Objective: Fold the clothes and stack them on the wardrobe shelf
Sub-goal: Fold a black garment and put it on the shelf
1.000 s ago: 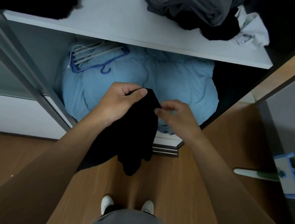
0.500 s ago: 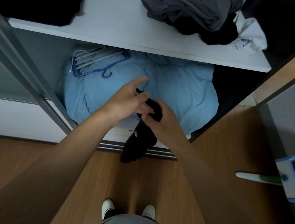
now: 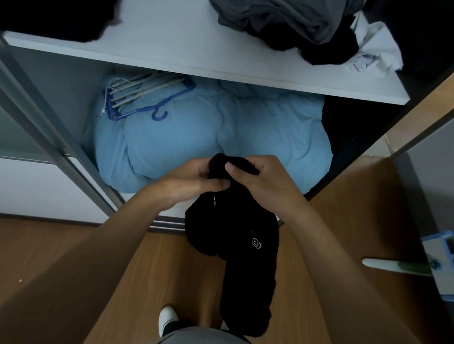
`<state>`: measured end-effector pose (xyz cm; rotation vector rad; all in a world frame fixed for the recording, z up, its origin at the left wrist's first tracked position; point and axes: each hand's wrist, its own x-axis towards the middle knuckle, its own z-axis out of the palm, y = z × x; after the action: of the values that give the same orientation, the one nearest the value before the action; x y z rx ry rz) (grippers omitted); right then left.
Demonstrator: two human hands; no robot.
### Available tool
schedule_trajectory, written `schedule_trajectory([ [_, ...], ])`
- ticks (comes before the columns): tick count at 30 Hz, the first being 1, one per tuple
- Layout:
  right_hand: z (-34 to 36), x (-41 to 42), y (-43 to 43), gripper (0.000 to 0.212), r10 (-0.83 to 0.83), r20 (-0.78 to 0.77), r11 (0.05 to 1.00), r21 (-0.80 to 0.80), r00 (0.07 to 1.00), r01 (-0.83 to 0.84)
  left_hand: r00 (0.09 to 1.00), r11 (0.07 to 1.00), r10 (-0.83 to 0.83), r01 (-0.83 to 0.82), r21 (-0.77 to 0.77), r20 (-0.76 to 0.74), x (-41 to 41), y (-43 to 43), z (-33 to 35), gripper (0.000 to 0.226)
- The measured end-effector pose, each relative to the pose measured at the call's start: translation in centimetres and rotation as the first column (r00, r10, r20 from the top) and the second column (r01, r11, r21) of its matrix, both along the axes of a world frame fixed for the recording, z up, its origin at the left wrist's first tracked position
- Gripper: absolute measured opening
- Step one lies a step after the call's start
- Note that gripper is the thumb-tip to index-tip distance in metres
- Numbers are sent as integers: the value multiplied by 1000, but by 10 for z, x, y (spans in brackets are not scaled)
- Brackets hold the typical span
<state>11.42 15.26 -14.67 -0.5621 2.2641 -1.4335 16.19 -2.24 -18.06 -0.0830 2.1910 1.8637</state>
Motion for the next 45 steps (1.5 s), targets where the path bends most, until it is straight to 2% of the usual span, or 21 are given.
schedule_trajectory([
  [2, 2, -1, 10, 19, 0, 41, 1000, -8, 999, 0, 999, 999, 49, -49, 20, 6, 0, 3, -7, 20],
  [5, -2, -3, 28, 16, 16, 69, 997, 71, 997, -21, 999, 994, 2, -8, -107, -51, -4, 7, -9, 16],
  [7, -6, -3, 34, 18, 15, 62, 997, 81, 998, -20, 996, 986, -41, 28, -162, -78, -7, 9, -9, 25],
  [9, -8, -2, 35, 16, -51, 19, 999, 8, 998, 51, 994, 983, -36, 17, -182, -103, -9, 12, -12, 41],
  [12, -8, -1, 31, 18, -125, -50, 991, -58, 991, 122, 992, 980, -11, -13, -197, -123, -9, 12, -23, 45],
  [16, -12, -3, 29, 24, -226, 81, 961, -146, 971, 236, 997, 911, -68, 45, -410, -43, -4, 0, -44, 39],
  [19, -18, -5, 33, 23, -257, 132, 950, -148, 957, 276, 996, 900, 84, -92, -427, -38, 3, -10, -61, 48],
  [22, -26, -5, 38, 16, -167, 99, 985, -24, 981, 170, 967, 847, 223, -253, -467, -121, 0, -16, -64, 47],
  [24, -31, -5, 38, 20, -97, 88, 994, 64, 991, 92, 950, 820, 271, -311, -480, -153, -3, -20, -63, 46],
  [26, -33, -7, 36, 30, -132, 58, 989, 67, 990, 128, 946, 833, 291, -323, -450, -141, -3, -25, -62, 48],
  [30, -24, -13, 31, 34, -345, 28, 927, -149, 938, 345, 980, 943, 198, -189, -275, 6, 6, -27, -61, 51],
  [31, -22, -15, 30, 36, -377, 32, 906, -193, 926, 376, 985, 955, 167, -153, -254, 33, 10, -27, -65, 45],
  [33, -20, -20, 30, 37, -441, 56, 857, -270, 896, 439, 986, 953, 161, -145, -265, 36, 19, -27, -74, 34],
  [35, -20, -25, 31, 37, -491, 77, 817, -305, 868, 489, 977, 941, 215, -207, -268, -2, 25, -28, -83, 38],
  [40, -30, -30, 37, 43, -534, 56, 802, -283, 844, 526, 892, 887, 448, -452, -94, -62, 27, -29, -81, 46],
  [43, -36, -34, 47, 43, -531, 11, 829, -203, 847, 522, 880, 875, 458, -471, -111, -124, 21, -29, -69, 55],
  [45, -40, -37, 55, 43, -525, -46, 846, -130, 850, 516, 899, 892, 415, -432, -131, -142, 19, -34, -64, 49],
])
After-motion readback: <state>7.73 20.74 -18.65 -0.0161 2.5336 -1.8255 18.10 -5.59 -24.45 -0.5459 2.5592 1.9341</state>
